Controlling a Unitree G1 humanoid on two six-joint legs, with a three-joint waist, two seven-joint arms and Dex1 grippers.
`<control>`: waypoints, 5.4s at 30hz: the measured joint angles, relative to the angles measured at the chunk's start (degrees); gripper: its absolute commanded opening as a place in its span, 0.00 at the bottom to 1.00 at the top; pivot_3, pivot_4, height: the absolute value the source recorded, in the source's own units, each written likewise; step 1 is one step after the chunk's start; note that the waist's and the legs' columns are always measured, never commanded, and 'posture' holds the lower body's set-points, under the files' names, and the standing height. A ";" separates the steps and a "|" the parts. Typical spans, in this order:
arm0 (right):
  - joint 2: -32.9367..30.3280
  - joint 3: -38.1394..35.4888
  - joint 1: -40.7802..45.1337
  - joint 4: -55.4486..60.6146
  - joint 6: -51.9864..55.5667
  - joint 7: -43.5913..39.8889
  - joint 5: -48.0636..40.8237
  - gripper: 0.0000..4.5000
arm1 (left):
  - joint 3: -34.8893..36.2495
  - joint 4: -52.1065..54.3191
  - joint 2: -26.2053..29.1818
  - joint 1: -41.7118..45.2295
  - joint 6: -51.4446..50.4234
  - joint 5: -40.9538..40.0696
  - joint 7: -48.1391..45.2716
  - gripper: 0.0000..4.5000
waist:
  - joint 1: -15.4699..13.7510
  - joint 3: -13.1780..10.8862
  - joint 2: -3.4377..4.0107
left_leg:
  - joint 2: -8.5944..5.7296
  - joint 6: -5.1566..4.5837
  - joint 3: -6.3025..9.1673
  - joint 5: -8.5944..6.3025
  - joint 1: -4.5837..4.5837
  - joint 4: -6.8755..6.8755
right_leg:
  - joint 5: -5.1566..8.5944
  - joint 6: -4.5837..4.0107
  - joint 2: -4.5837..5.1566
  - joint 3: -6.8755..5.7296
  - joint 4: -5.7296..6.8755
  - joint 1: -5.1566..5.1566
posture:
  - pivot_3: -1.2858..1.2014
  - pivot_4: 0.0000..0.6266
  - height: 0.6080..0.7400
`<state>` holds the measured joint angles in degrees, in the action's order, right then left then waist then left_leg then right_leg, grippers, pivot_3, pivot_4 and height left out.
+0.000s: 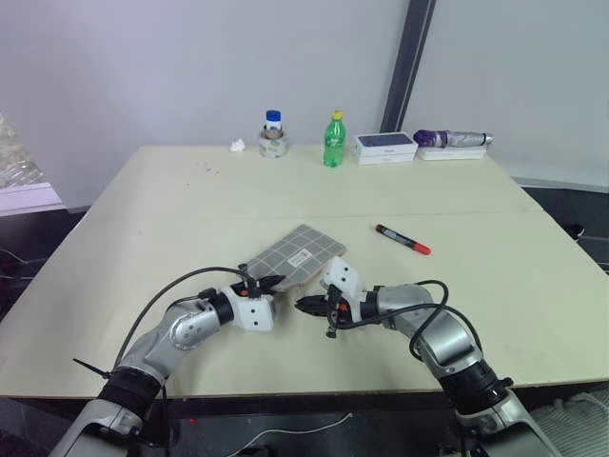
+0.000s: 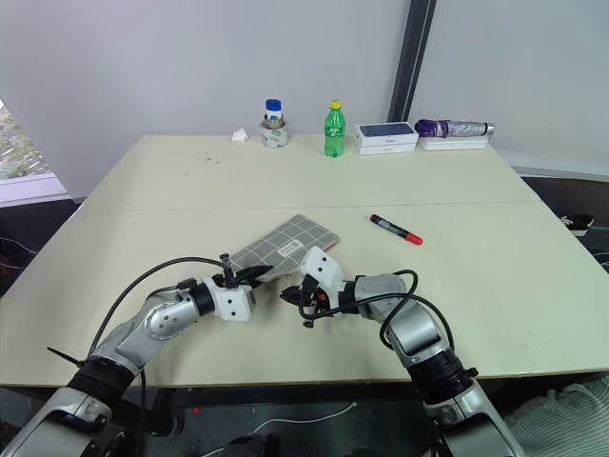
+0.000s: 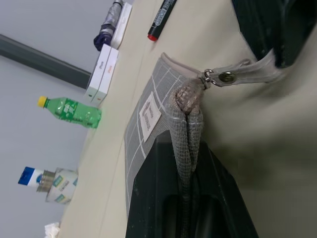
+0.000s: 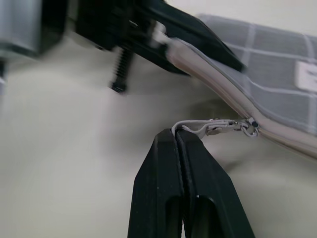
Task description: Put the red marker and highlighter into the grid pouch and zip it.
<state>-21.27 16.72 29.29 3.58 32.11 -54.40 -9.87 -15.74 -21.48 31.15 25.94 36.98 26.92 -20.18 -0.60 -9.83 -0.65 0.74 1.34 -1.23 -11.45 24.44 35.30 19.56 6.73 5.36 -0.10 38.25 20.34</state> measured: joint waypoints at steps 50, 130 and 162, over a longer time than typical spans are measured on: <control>0.80 -27.88 -40.03 24.85 1.43 37.31 1.27 0.99 | 3.41 2.22 2.24 -7.53 8.39 -20.53 -3.23 0.00 | 0.05 -0.01 -0.02 | 0.12 0.01 -0.01 0.00 0.02 -0.11 | 0.00 -0.01 0.04 0.02 -0.08 0.02 | 0.52 0.24 1.00; -12.08 6.24 5.30 -8.60 -44.93 1.36 17.92 0.85 | 2.53 4.20 2.69 -4.15 10.82 -28.49 -26.36 0.00 | -0.03 -0.01 -0.08 | 0.13 0.01 -0.02 0.01 0.07 -0.03 | 0.01 -0.01 -0.03 0.03 -0.10 0.04 | 0.52 0.24 1.00; -8.27 -16.00 19.57 -55.59 -25.33 22.37 7.34 0.85 | 5.21 2.79 0.39 -5.57 9.63 -20.58 -18.01 0.00 | 1.35 -0.02 -0.06 | 0.12 0.01 -0.10 0.01 0.08 -0.16 | -0.05 -0.10 -0.07 0.04 -0.14 0.12 | 0.52 0.24 1.00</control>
<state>-29.54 0.71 48.86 -52.01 6.78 -32.02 -2.53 -10.52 -18.69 31.54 20.37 46.61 6.34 -38.20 0.75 -9.85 -0.72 0.87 1.36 -1.33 -11.43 24.52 35.13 19.51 6.63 5.29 -0.06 38.11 20.46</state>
